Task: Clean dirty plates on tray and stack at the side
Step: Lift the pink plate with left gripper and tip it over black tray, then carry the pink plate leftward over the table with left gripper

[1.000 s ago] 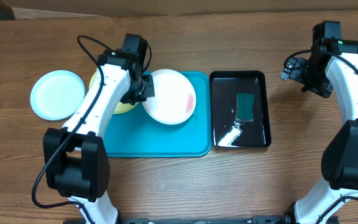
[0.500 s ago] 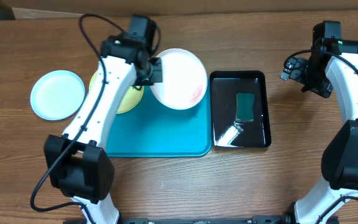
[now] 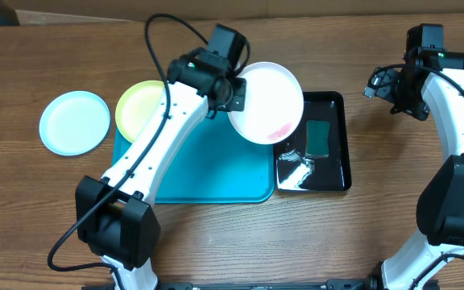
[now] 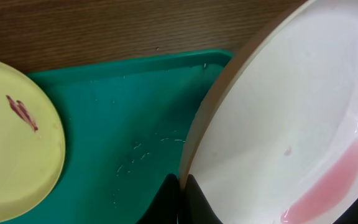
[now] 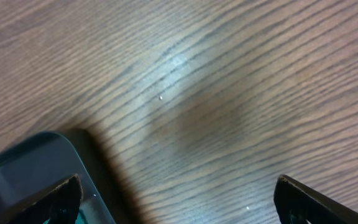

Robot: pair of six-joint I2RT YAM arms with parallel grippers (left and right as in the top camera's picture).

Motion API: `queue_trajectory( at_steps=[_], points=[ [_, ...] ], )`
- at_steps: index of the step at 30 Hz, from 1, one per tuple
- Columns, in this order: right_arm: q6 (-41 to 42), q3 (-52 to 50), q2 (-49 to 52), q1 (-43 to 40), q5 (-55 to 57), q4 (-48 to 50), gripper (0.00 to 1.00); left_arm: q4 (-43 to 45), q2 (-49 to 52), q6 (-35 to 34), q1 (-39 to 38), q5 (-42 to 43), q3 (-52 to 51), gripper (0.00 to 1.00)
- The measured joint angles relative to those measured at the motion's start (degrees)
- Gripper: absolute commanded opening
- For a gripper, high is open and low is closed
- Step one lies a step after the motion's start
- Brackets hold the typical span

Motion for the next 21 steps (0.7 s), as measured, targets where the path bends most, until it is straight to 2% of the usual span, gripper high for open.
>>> queue_trajectory(
  at_steps=[6,12,21],
  points=[
    [-0.02,0.0,0.0,-1.55,-0.35,3.48,1.0,0.17,0.0,0.24,-4.87,-5.44,0.07,0.04],
    [0.0,0.0,0.0,-7.1,-1.05,5.73,1.0,-0.87,0.31,1.38,-10.99,-13.73,1.79,0.04],
    [0.02,0.0,0.0,-11.52,-1.81,6.21,1.0,-2.45,0.31,2.62,-22.32,-30.84,6.08,0.04]
  ],
)
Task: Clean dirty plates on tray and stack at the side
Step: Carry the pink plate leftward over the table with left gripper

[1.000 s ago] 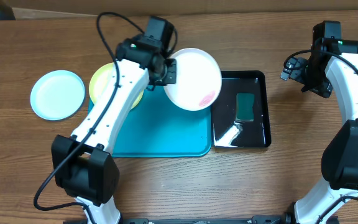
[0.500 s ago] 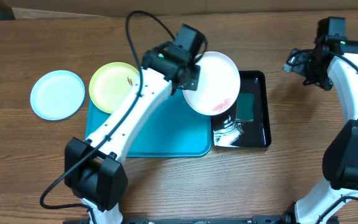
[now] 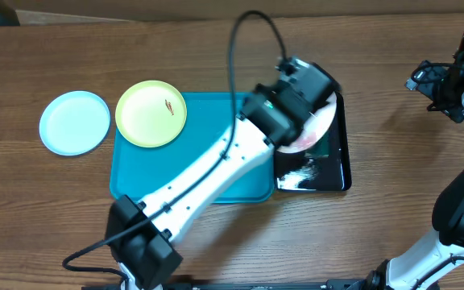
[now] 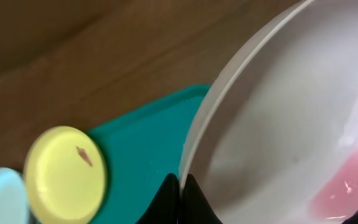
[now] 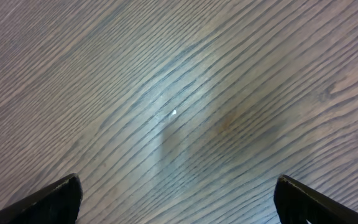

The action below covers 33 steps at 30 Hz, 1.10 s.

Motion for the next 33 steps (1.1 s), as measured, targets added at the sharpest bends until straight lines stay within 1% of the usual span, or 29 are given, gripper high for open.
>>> queue_trajectory(
  at_steps=[8,19,25,33],
  points=[
    [-0.04,0.0,0.0,0.15,-0.24,0.0,1.0,-1.81,0.0,2.14,-8.48,-15.28,0.09,0.04],
    [-0.02,0.0,0.0,0.15,-0.28,0.0,1.0,-1.77,0.0,3.37,-16.74,-32.98,0.11,0.04],
    [0.0,0.0,0.0,0.15,-0.26,-0.02,1.0,-1.75,0.0,3.37,-18.21,-36.26,0.11,0.04],
    [-0.02,0.0,0.0,0.15,-0.26,0.0,1.0,-1.75,0.0,1.75,-18.25,-36.74,0.11,0.04]
  ],
)
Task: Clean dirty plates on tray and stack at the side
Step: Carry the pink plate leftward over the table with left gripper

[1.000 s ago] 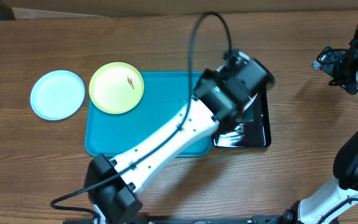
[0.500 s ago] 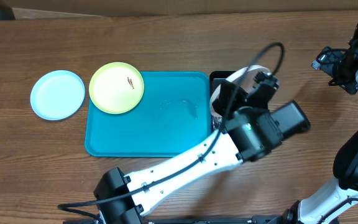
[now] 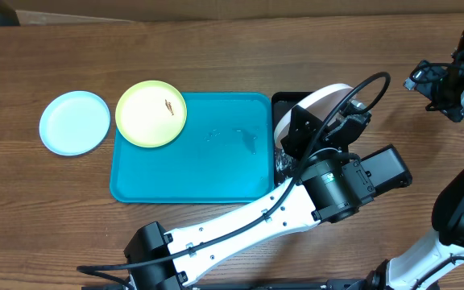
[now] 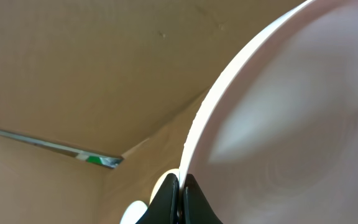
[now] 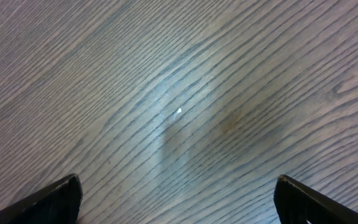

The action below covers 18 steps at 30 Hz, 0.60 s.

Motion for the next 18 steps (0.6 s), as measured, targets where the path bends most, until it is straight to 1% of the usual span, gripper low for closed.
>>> queue_trajectory(
  at_steps=[6,10,14,18],
  points=[
    [0.0,0.0,0.0,0.0,-0.02,0.0,1.0,-0.02,0.0,-3.26,1.09,5.73,0.0,0.04],
    [0.0,0.0,0.0,0.0,0.0,0.0,1.0,0.0,0.0,-6.45,4.28,12.13,0.0,0.04],
    [0.0,0.0,0.0,0.0,-0.02,0.0,1.0,0.04,0.0,-8.61,10.64,23.91,0.0,0.04],
    [0.0,0.0,0.0,0.0,-0.02,0.0,1.0,0.15,0.02,-9.42,21.53,44.04,0.0,0.04]
  ],
)
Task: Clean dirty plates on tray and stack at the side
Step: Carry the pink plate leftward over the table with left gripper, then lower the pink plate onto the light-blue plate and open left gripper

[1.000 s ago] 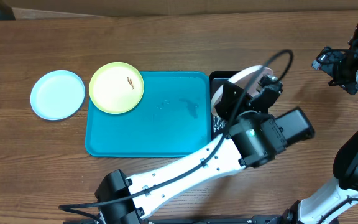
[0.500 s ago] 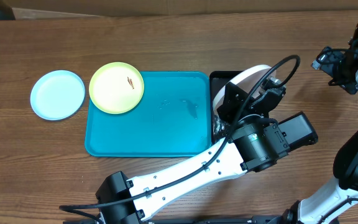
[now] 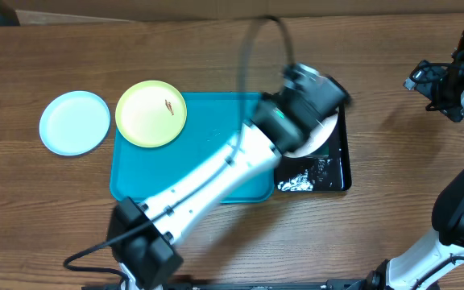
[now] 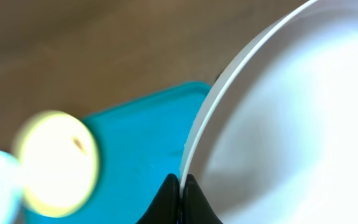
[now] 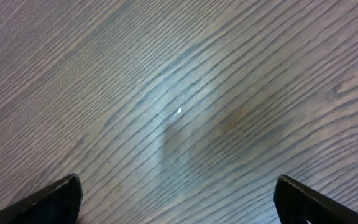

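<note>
My left gripper [image 4: 180,186] is shut on the rim of a white plate [image 4: 291,124], whose face shows no stain in the blurred left wrist view. From overhead, the left arm reaches over the black basin [image 3: 343,173], and only an edge of the white plate [image 3: 322,135] shows under the wrist. A yellow plate [image 3: 151,113] with a red smear lies on the teal tray [image 3: 192,161] at its back left corner. A light blue plate [image 3: 75,121] lies on the table left of the tray. My right gripper [image 5: 179,202] is open over bare wood at the far right.
White foam [image 3: 296,182] lies in the near end of the black basin. The left arm's cable [image 3: 252,48] loops above the tray's back edge. The right arm [image 3: 449,80] stands at the table's far right edge.
The left arm was raised with the plate up on edge and the wrist camera faced a cardboard wall. Now it is lower over the basin, its wrist view facing the tray. The right arm has not moved.
First my left gripper held the white plate, pink-stained, over the tray's right edge, with the right gripper near the basin. Then the plate was over the basin and the right arm farther right. Later the plate stood on edge; now over the basin, no pink shows.
</note>
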Robot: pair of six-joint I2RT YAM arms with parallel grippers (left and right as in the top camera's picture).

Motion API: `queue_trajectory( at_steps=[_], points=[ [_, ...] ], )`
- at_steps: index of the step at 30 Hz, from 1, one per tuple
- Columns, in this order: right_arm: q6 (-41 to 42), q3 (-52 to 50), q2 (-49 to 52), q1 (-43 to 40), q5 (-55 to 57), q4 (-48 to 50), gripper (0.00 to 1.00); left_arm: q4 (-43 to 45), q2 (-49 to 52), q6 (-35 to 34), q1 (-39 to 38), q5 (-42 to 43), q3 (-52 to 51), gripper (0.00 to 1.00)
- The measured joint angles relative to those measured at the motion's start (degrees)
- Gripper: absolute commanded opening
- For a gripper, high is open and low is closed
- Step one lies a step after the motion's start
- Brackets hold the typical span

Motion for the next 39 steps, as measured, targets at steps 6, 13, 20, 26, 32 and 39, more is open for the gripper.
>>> queue_trajectory(
  at_steps=[6,13,20,26,32,39],
  points=[
    [0.0,0.0,0.0,0.0,0.0,0.02,1.0,-0.59,0.13,-0.15,21.53,33.51,0.0,0.04],
    [0.0,0.0,0.0,0.0,0.0,0.0,1.0,-5.79,0.26,0.7,45.51,52.59,0.0,0.04],
    [0.04,0.0,0.0,0.0,-0.02,0.0,1.0,-11.32,0.26,1.97,65.09,52.48,0.0,0.04],
    [0.0,0.0,0.0,0.0,-0.02,0.0,1.0,-12.68,0.26,2.01,76.78,44.48,0.0,0.05],
    [0.0,0.0,0.0,0.0,0.0,-0.02,1.0,-12.76,0.26,1.95,82.77,34.71,0.0,0.04],
    [0.0,0.0,0.0,0.0,0.0,0.02,1.0,-9.99,0.26,1.31,85.02,29.66,-0.61,0.04]
  ],
)
